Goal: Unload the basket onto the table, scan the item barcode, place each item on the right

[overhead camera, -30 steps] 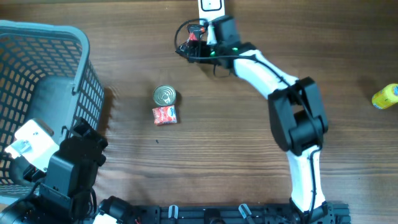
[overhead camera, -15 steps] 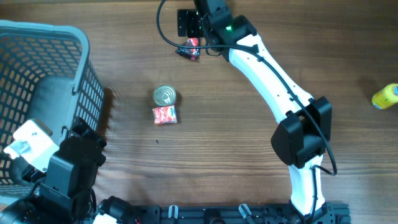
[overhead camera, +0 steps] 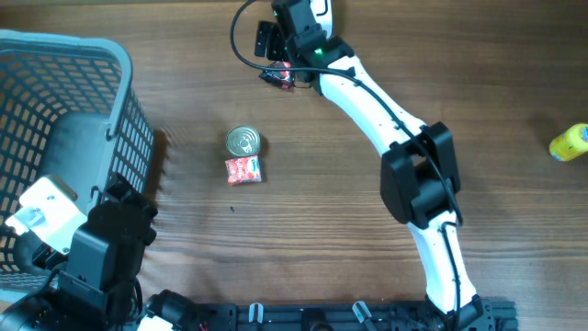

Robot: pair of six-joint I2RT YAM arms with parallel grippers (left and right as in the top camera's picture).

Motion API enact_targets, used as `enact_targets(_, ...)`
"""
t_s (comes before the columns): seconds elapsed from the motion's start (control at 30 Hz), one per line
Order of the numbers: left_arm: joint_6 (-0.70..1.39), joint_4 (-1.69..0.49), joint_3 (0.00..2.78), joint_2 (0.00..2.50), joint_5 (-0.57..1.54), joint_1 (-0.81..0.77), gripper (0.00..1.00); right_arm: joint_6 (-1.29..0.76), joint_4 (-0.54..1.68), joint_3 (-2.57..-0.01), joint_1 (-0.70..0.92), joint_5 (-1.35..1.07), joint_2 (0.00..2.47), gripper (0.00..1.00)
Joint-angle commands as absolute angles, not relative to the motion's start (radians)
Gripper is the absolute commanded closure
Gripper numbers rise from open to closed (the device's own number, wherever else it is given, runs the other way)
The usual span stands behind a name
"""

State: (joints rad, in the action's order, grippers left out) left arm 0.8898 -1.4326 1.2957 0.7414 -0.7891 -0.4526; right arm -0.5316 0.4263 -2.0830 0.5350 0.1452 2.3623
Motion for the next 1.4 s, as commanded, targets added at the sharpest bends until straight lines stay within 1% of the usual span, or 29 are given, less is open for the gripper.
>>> enact_targets(0.0, 0.905, -1.43, 1.294, 0.746, -0.813, -0.456, 0.0, -0.603, 0.361, -2.088, 0.529, 0.229, 2.384, 0.01)
enact_targets(0.13, 0.905, -1.43, 1.294, 0.746, -0.813, -0.456, 0.0, -0.704, 0.364, -2.088, 0.516, 0.238, 2.421, 0.01)
enact_targets(0.3, 0.905, -1.431, 1.294, 0.746, -0.813, -0.456, 0.0, -0.739, 0.412, -2.088, 0.522, 0.192, 2.493, 0.01)
enact_targets(0.7, 0.894, -1.431, 1.294, 0.746, -0.814, -0.456, 0.0, -0.847, 0.362, -2.089, 0.551, 0.216, 2.563, 0.01)
enact_targets(0.73, 0.894, -1.431, 1.294, 0.746, -0.821, -0.456, 0.0, -0.876, 0.389, -2.088, 0.548, 0.219, 2.572, 0.04)
enact_targets(0.9, 0.894, -1.431, 1.294, 0.746, -0.836, -0.455, 0.0, -0.861, 0.427, -2.088, 0.547, 0.221, 2.609, 0.18)
enact_targets(1.0, 0.894, -1.431, 1.294, 0.746, -0.836, -0.456, 0.0, -0.837, 0.427, -2.088, 0.546, 0.229, 2.626, 0.3)
enact_targets(1.03, 0.894, -1.431, 1.294, 0.746, -0.836, -0.456, 0.0, -0.836, 0.426, -2.088, 0.546, 0.235, 2.63, 0.31)
enact_targets(1.27, 0.894, -1.431, 1.294, 0.746, -0.836, -0.456, 0.0, -0.716, 0.371, -2.088, 0.546, 0.252, 2.658, 0.3)
enact_targets(1.3, 0.894, -1.431, 1.294, 0.746, -0.836, -0.456, 0.0, -0.681, 0.353, -2.088, 0.546, 0.253, 2.665, 0.26)
enact_targets(1.37, 0.894, -1.431, 1.294, 0.746, -0.836, -0.456, 0.0, -0.648, 0.34, -2.088, 0.545, 0.271, 2.677, 0.21)
